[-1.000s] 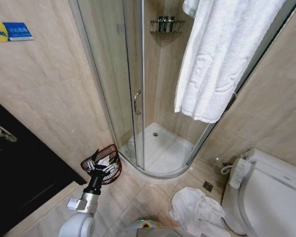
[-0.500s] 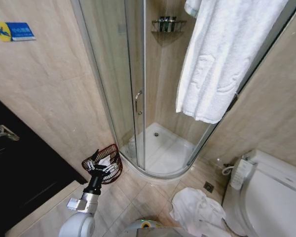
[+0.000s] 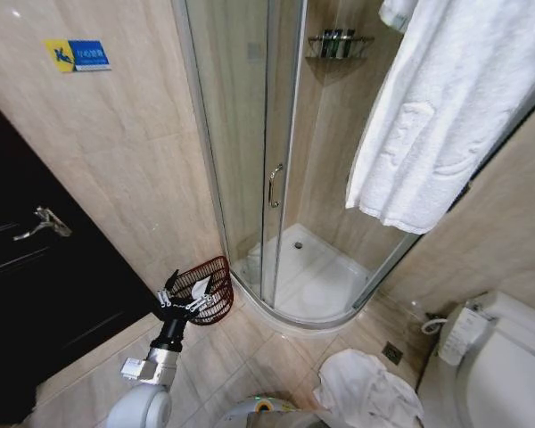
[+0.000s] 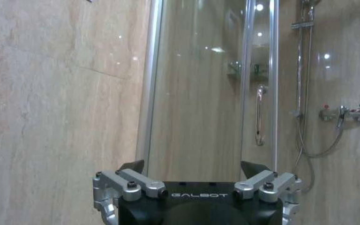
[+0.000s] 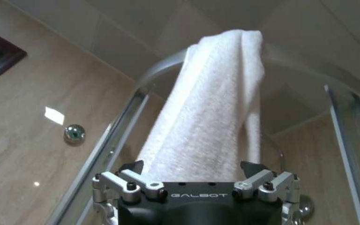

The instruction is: Discard the used towel into the hamper.

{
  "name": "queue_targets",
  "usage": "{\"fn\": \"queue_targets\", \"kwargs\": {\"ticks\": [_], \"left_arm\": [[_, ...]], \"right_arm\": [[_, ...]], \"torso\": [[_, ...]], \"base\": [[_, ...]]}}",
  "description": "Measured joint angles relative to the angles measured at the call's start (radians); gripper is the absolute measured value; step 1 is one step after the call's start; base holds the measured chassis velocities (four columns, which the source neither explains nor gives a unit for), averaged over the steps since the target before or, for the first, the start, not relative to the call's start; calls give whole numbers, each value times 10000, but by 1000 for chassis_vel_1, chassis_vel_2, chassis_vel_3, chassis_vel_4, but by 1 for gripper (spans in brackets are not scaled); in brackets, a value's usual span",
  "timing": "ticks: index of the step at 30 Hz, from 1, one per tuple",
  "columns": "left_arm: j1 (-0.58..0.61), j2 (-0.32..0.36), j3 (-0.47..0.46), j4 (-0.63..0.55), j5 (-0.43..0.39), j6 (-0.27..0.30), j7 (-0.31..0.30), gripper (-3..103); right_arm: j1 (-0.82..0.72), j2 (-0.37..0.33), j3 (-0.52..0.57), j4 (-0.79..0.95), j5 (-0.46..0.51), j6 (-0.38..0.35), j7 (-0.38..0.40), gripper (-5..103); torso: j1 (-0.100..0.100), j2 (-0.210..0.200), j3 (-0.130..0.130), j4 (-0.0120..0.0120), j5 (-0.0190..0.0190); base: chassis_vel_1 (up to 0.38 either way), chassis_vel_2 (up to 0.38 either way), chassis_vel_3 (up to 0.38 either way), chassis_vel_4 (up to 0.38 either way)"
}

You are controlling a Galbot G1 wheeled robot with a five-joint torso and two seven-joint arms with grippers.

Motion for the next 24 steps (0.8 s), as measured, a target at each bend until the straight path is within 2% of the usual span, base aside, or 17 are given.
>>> {"fn": "queue_targets", "kwargs": {"ticks": [5, 7, 13, 24], "left_arm": [[0, -1, 0, 0, 0, 0, 0, 100], [0, -1, 0, 0, 0, 0, 0, 100], [0, -1, 0, 0, 0, 0, 0, 100], [0, 0, 0, 0, 0, 0, 0, 100]], "right_arm": [[355, -260, -280, -445, 471, -158, 87, 100], [508, -463, -292, -567, 1062, -223, -85, 100], [692, -770, -214, -616, 1630, -256, -302, 100], [405, -312, 134, -387, 1091, -237, -276, 100]], "torso": [[0, -1, 0, 1, -2], [1, 0, 0, 1, -3], [1, 0, 0, 2, -7], [1, 0, 0, 1, -1]], "base": [[0, 0, 0, 0], [0, 0, 0, 0], [0, 0, 0, 0], [0, 0, 0, 0]]}}
